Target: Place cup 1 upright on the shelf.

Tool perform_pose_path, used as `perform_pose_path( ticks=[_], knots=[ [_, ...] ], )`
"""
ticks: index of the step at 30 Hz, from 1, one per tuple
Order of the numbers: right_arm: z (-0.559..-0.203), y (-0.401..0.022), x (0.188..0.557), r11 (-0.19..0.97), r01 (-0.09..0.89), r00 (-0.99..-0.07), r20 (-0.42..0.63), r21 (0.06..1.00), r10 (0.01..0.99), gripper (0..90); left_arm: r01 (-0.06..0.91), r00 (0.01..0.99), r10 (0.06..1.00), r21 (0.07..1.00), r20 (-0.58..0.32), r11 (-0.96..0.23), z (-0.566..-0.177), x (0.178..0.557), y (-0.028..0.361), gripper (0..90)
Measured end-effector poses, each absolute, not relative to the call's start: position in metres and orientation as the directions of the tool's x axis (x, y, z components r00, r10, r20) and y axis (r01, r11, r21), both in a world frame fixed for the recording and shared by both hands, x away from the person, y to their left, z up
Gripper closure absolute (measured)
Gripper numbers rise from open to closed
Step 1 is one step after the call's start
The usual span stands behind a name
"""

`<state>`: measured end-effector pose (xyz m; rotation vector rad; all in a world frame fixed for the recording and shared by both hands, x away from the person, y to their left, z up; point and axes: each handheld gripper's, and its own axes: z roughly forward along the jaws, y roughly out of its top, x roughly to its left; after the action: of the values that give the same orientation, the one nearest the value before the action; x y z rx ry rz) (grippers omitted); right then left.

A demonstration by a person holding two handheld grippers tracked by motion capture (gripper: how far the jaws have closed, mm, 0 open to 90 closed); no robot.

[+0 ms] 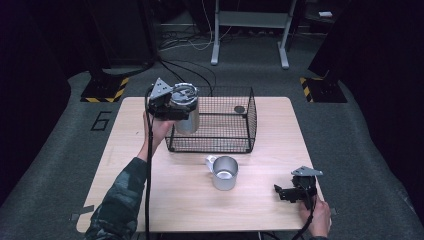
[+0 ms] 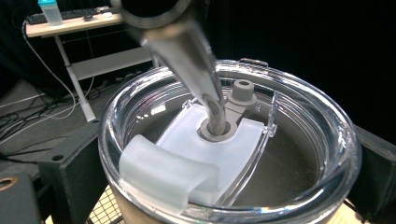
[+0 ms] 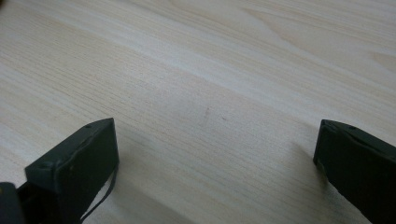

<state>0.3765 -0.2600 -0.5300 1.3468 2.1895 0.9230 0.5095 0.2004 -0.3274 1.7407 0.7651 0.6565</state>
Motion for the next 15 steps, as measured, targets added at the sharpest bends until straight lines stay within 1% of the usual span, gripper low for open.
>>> perform_pose_path(
  ticks=[9,11,15],
  knots=[
    [-0.530,-0.260,0.377,0.314,0.623,-0.451,0.000,0.717,0.892,0.0,0.196,0.622,0.780,0.951,0.069,-0.240,-0.336,0.521,0.196,4.1],
    [-0.530,-0.260,0.377,0.315,0.623,-0.451,-0.001,0.716,0.893,0.0,0.201,0.615,0.786,0.953,0.057,-0.226,-0.338,0.523,0.194,4.1],
    [-0.530,-0.260,0.377,0.316,0.622,-0.451,-0.001,0.716,0.892,0.0,0.215,0.611,0.789,0.948,0.058,-0.236,-0.343,0.527,0.192,4.1]
  ],
)
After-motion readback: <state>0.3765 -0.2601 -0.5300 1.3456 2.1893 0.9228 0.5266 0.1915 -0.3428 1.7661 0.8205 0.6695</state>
